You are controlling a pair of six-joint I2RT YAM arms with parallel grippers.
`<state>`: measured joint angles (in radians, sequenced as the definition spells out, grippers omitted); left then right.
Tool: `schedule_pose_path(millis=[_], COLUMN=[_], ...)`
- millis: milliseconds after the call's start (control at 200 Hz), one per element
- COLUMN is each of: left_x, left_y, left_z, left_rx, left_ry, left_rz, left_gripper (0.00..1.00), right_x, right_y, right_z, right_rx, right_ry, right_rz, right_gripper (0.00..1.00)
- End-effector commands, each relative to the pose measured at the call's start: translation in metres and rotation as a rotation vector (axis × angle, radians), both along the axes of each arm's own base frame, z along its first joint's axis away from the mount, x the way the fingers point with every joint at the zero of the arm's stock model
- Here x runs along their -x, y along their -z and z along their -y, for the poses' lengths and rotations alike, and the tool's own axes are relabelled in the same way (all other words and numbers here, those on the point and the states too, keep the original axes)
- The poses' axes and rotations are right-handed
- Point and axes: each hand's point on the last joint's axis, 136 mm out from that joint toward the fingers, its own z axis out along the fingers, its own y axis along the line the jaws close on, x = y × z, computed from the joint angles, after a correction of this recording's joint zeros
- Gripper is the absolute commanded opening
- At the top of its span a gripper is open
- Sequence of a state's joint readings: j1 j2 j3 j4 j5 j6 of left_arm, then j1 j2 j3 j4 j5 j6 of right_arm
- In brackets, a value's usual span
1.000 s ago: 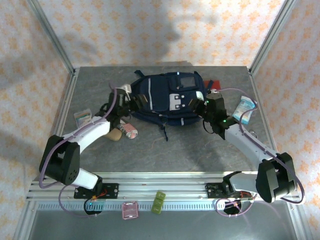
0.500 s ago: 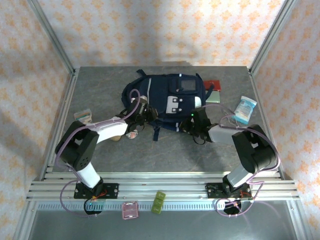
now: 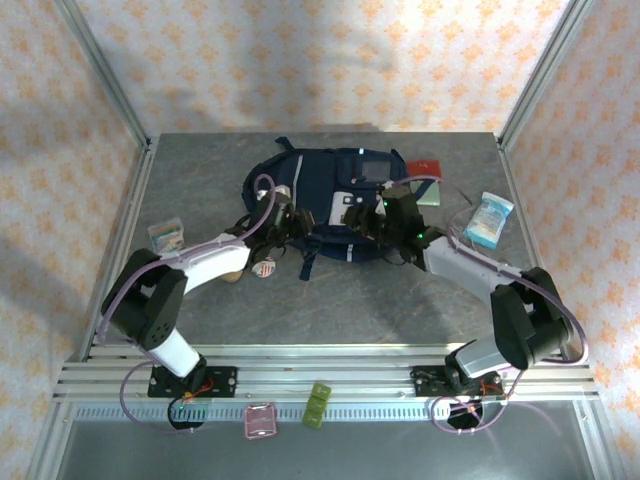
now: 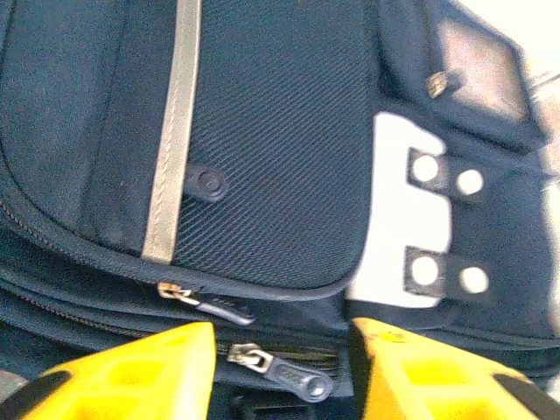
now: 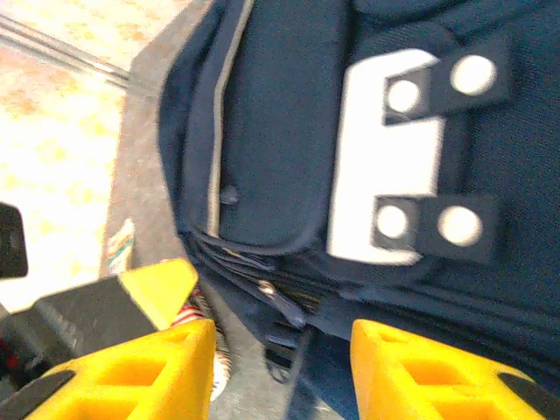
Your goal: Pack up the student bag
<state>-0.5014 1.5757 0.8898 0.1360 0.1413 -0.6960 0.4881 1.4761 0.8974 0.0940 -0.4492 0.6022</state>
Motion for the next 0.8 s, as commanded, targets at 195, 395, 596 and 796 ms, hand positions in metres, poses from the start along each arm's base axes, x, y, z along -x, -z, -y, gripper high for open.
schedule_pose_path(millis=[195, 395, 596, 796], left_x=[0.017, 0.027, 0.022, -0.009], left_y=[-0.096, -0.120, -0.086, -0.057], left_z=[-0.025, -0.058, -0.059, -0.074], left_rx=[0.152, 0.471, 0.329, 0.167], left_ry=[-0.024, -0.047, -0.034, -0.141], left_rz=[0.398, 0.485, 0.400, 0.292], left_gripper=[0.99, 0.99, 0.71, 0.68], right_x=[-0.018, -0.021, -0.028, -0.038], right_y=[0.028, 0.047, 0.054, 0.078], right_z=[-0.041, -0.053, -0.066, -0.062], right_rx=[-0.057, -0.101, -0.128, -0.125], right_ry=[-0.110, -0.119, -0.121, -0.014], right_rz=[-0.093, -0.171, -0.205, -0.313], right_gripper=[0.45, 0.47, 0.46, 0.47])
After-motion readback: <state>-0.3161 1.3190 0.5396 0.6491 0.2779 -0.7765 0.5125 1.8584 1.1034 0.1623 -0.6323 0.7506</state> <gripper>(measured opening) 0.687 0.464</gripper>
